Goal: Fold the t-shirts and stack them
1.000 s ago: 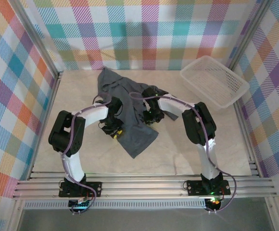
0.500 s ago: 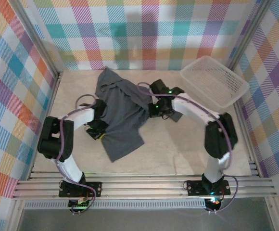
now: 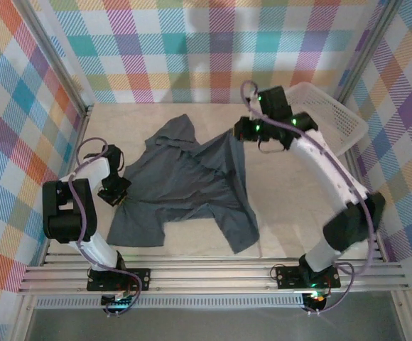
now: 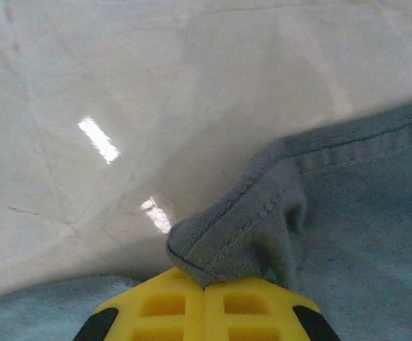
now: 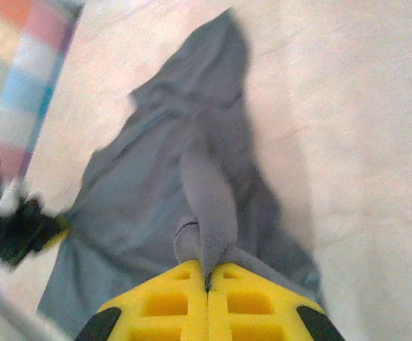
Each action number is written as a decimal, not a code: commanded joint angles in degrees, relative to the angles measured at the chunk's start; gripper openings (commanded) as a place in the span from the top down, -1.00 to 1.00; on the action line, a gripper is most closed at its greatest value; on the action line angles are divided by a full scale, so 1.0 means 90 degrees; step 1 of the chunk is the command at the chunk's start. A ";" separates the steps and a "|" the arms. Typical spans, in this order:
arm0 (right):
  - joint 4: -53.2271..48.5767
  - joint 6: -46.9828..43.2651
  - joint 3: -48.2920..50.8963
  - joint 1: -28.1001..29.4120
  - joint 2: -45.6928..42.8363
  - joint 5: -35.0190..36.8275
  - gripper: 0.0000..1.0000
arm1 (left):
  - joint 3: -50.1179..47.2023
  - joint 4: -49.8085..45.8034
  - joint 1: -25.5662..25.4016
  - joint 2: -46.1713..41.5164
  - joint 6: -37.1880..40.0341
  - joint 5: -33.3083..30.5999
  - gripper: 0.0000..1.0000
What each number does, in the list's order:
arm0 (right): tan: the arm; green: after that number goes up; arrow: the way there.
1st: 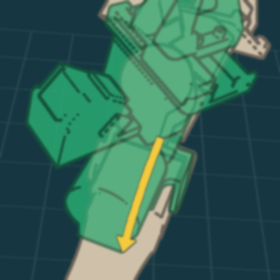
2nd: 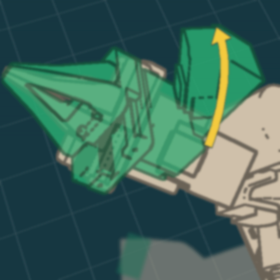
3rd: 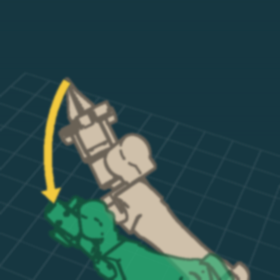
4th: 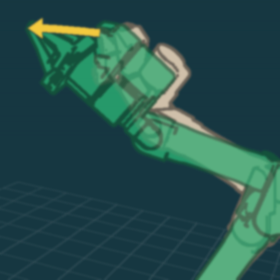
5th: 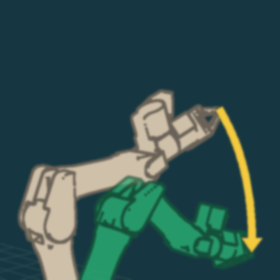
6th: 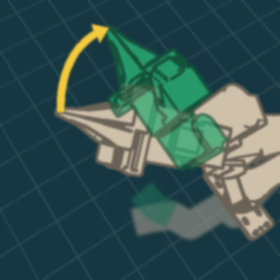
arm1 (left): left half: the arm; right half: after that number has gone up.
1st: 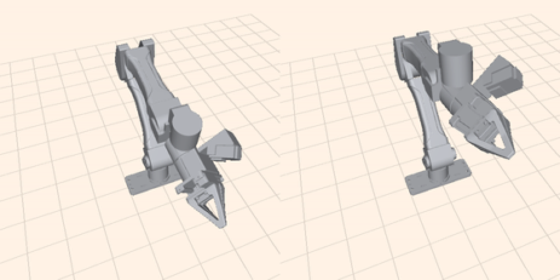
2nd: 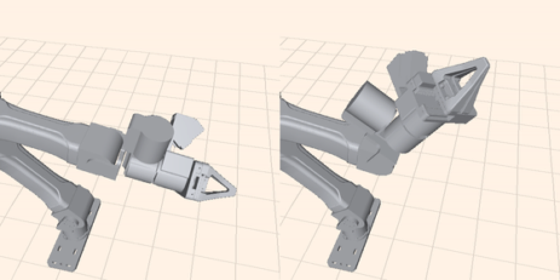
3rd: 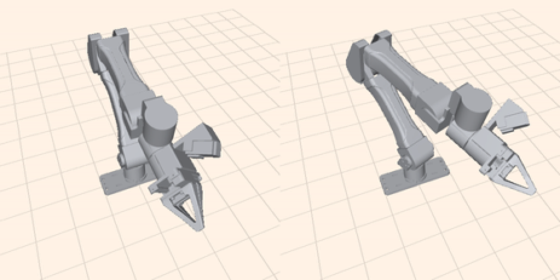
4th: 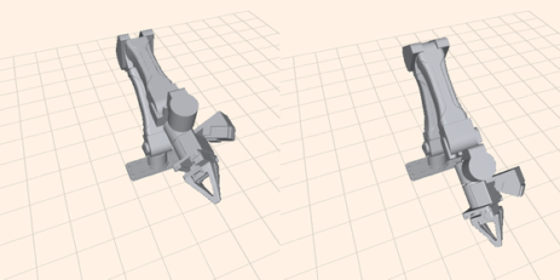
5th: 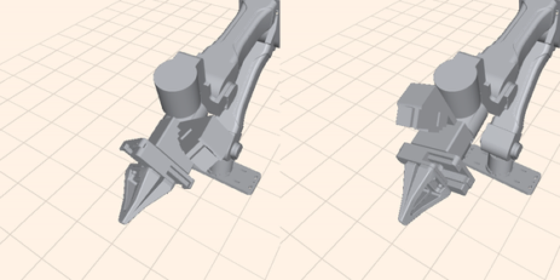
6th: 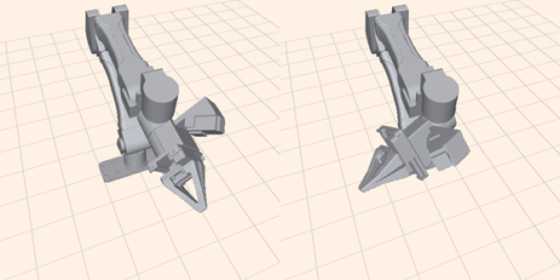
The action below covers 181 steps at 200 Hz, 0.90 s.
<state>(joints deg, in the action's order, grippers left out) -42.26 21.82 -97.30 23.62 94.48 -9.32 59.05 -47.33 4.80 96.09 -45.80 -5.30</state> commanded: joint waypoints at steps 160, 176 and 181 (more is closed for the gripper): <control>-0.1020 0.1531 0.3144 -0.0034 -0.0842 0.0681 -0.20 | 0.0433 -0.0180 -0.0525 -0.0042 0.0040 0.0562 1.00; -0.1104 0.1548 0.3948 0.0299 -0.1152 0.0411 -0.27 | 0.0498 -0.0199 -0.0528 -0.0019 0.0081 0.0578 1.00; -0.1009 0.1551 0.4245 0.0365 -0.1219 0.0206 -0.28 | 0.0514 -0.0195 -0.0523 -0.0013 0.0099 0.0578 1.00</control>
<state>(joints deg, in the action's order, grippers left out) -51.70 34.48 -69.17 23.40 84.95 -2.02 62.30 -46.59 0.49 97.25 -46.41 -0.21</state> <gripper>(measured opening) 0.626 0.059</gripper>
